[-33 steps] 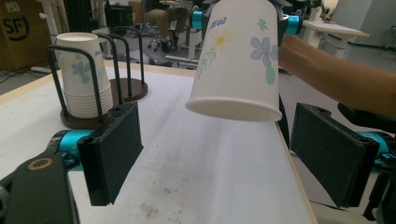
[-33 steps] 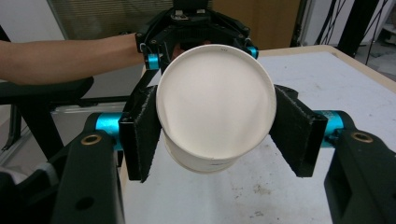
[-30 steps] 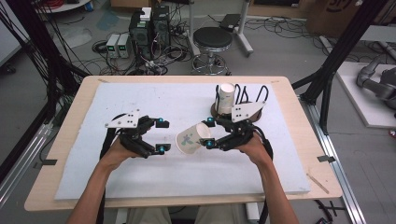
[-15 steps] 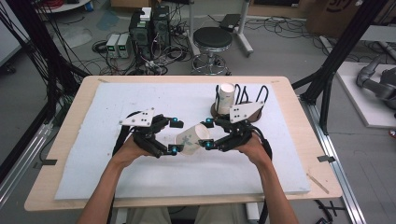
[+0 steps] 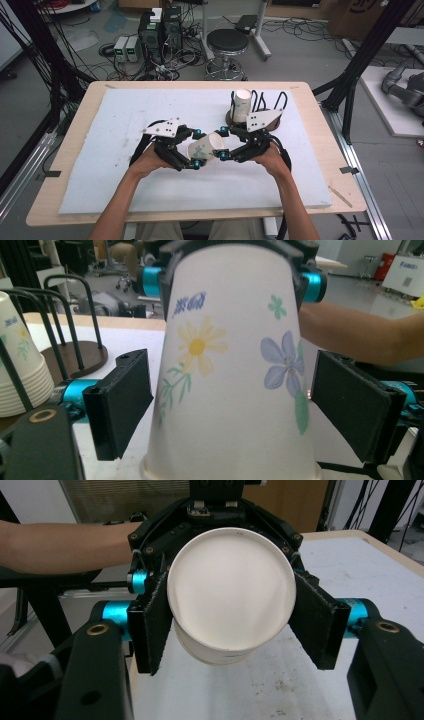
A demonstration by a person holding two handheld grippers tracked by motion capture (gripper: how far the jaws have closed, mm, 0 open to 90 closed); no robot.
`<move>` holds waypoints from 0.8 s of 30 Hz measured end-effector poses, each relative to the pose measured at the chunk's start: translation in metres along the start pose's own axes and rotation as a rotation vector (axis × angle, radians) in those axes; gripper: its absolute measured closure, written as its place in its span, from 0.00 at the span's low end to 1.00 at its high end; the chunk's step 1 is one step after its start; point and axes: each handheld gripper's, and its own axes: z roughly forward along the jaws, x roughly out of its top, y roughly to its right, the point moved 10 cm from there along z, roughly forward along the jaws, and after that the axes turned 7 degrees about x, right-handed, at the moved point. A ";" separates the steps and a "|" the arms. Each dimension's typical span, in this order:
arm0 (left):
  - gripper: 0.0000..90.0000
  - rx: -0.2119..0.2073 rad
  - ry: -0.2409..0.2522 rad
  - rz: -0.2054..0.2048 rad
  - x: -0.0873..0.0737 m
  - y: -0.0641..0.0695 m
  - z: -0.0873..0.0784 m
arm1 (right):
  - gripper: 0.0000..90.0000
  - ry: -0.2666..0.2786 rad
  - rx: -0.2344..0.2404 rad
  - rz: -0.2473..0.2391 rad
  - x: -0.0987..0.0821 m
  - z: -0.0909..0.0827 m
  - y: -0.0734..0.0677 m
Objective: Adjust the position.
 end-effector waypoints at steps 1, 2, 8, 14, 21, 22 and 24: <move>0.18 -0.001 -0.007 0.000 -0.001 0.000 0.001 | 0.42 0.002 0.002 -0.001 0.000 0.000 0.000; 0.18 0.001 -0.014 -0.001 -0.003 0.000 0.002 | 0.42 0.002 0.005 0.000 0.000 0.000 -0.001; 0.19 0.000 -0.030 -0.007 -0.006 -0.002 0.003 | 0.42 0.008 0.007 -0.005 0.001 0.000 -0.001; 0.27 -0.020 -0.033 -0.002 -0.006 -0.001 0.002 | 0.42 0.010 0.008 -0.008 0.001 0.000 -0.002; 0.32 -0.018 -0.043 -0.002 -0.008 -0.001 0.002 | 0.42 0.008 0.009 -0.004 0.000 0.000 -0.001; 0.32 -0.017 -0.044 -0.001 -0.008 -0.001 0.002 | 0.42 0.005 0.008 -0.007 0.000 0.000 0.000; 0.32 -0.013 -0.045 -0.001 -0.008 -0.001 0.002 | 0.42 0.006 0.009 -0.005 -0.001 0.000 -0.001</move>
